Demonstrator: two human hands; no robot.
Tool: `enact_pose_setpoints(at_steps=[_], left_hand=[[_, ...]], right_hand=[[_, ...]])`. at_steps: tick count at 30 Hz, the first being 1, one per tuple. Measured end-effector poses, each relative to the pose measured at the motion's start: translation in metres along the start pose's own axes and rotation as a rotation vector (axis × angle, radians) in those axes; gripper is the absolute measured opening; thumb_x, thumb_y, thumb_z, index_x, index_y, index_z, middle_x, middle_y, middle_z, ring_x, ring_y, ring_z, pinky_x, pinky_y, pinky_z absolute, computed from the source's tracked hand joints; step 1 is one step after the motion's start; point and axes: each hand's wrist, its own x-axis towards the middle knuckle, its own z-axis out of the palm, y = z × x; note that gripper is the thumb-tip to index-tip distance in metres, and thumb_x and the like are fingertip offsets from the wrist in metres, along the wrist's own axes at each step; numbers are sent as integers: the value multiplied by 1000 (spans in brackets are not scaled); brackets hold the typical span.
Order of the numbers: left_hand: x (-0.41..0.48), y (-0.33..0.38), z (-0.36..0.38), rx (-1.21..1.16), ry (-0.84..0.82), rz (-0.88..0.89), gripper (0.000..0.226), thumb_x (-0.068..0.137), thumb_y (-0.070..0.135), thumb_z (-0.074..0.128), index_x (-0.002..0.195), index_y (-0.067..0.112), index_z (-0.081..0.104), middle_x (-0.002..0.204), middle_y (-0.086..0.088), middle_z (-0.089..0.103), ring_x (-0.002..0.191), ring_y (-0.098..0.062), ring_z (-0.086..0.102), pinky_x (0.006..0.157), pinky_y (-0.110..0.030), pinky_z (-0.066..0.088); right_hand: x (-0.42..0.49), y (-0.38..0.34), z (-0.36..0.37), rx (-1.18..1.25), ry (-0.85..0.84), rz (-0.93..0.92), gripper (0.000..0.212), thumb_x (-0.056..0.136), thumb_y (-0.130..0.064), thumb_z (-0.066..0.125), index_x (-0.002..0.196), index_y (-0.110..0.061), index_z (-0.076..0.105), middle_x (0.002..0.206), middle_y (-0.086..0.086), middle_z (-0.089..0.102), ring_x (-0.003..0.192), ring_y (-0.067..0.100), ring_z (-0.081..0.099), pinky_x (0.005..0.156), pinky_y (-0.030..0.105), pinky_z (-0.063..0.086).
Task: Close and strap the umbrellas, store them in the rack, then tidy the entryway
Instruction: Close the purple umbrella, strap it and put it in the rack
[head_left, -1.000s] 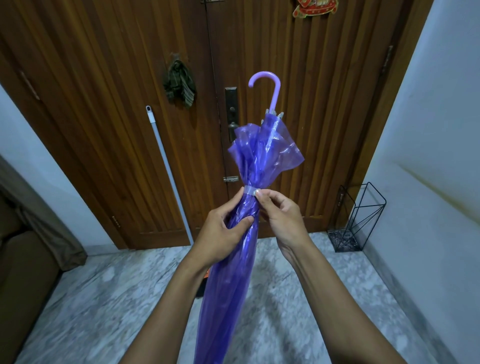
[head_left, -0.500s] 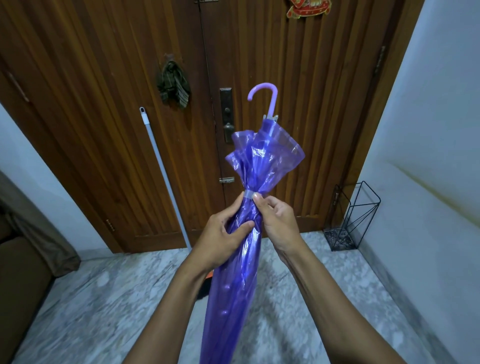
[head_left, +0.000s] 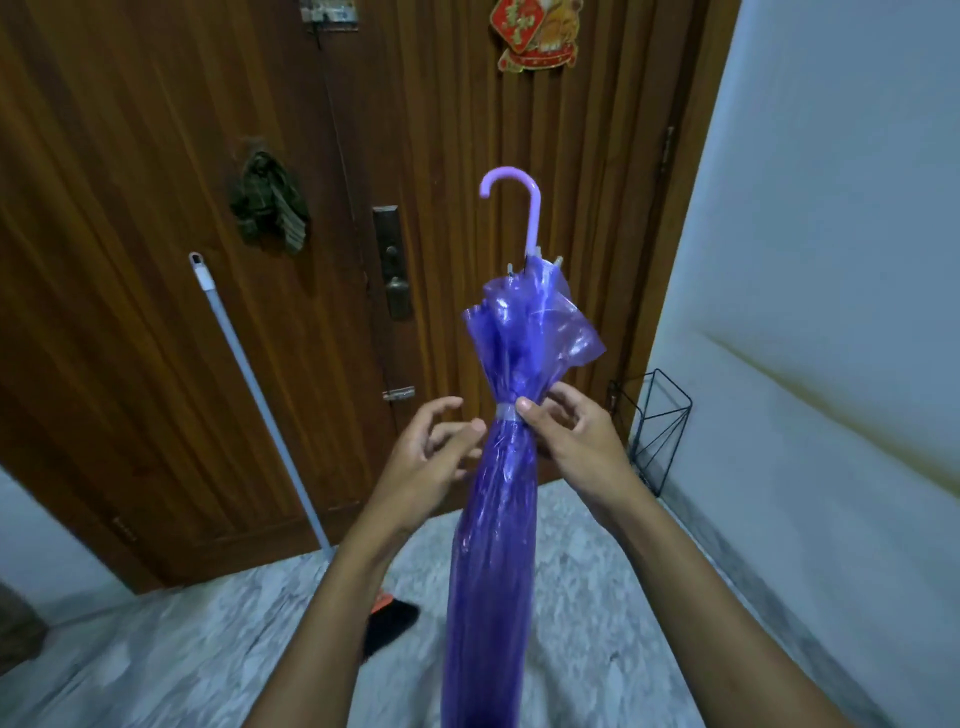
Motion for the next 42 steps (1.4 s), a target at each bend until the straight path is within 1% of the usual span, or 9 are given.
enact_pose_setpoints(at_steps=[2, 6, 15, 19, 22, 25, 32, 36, 42], left_hand=[[23, 16, 6, 38, -45, -7, 61, 78, 45, 70, 129, 18, 50, 101, 1, 73, 90, -14, 69, 81, -35, 55], [69, 36, 44, 71, -158, 32, 22, 88, 22, 67, 108, 12, 64, 93, 2, 73, 81, -10, 69, 70, -26, 58], [181, 20, 190, -36, -100, 64, 33, 81, 6, 75, 111, 3, 60, 105, -13, 71, 87, -17, 69, 74, -26, 58], [233, 4, 255, 23, -98, 68, 37, 76, 15, 81, 109, 10, 64, 102, -5, 74, 93, -19, 71, 77, -32, 61], [270, 0, 293, 45, -76, 55, 34, 76, 13, 81, 106, 13, 63, 99, -1, 73, 91, -15, 71, 78, -31, 60], [308, -3, 321, 87, -93, 46, 38, 75, 13, 82, 108, 15, 63, 101, 3, 73, 93, -13, 71, 78, -29, 60], [402, -15, 344, 162, -233, 40, 58, 80, 11, 77, 130, 15, 48, 107, 13, 59, 74, 8, 69, 60, -7, 51], [472, -39, 352, 93, -235, 68, 54, 83, 2, 71, 132, 12, 50, 115, 1, 67, 86, -6, 73, 70, -13, 54], [591, -72, 375, 37, -148, 23, 41, 82, 7, 74, 118, 19, 57, 99, 7, 70, 83, 1, 71, 71, -17, 55]], right_hand=[[1, -6, -9, -30, -9, -20, 33, 91, -16, 68, 123, -15, 60, 106, 10, 74, 92, 19, 73, 82, 34, 60], [12, -8, -40, 33, 33, 9, 57, 89, -11, 69, 135, -21, 36, 117, 11, 68, 90, 16, 74, 67, 25, 58], [90, 18, -171, -197, 427, -148, 34, 83, -23, 78, 111, -19, 59, 104, 0, 68, 96, 14, 68, 80, 20, 56], [133, 35, -240, -318, 298, -109, 58, 82, -28, 78, 134, -21, 52, 112, -6, 69, 103, 11, 68, 86, 33, 59], [170, 36, -280, -417, 281, -99, 66, 80, -27, 80, 138, -24, 48, 113, -10, 66, 103, 7, 65, 84, 25, 58], [209, 33, -314, -496, 303, -85, 57, 84, -21, 77, 134, -20, 49, 108, -10, 64, 97, 4, 64, 76, 10, 50], [308, 55, -376, -501, 273, -45, 52, 87, -19, 73, 132, -22, 47, 107, -14, 61, 95, -1, 61, 76, 12, 50], [379, 71, -396, -549, 244, -30, 55, 87, -16, 73, 133, -19, 44, 106, -12, 59, 91, -1, 60, 72, 7, 47], [489, 97, -434, -607, 239, 5, 37, 88, -6, 70, 118, -11, 48, 95, -11, 58, 89, 6, 66, 71, 9, 51]])
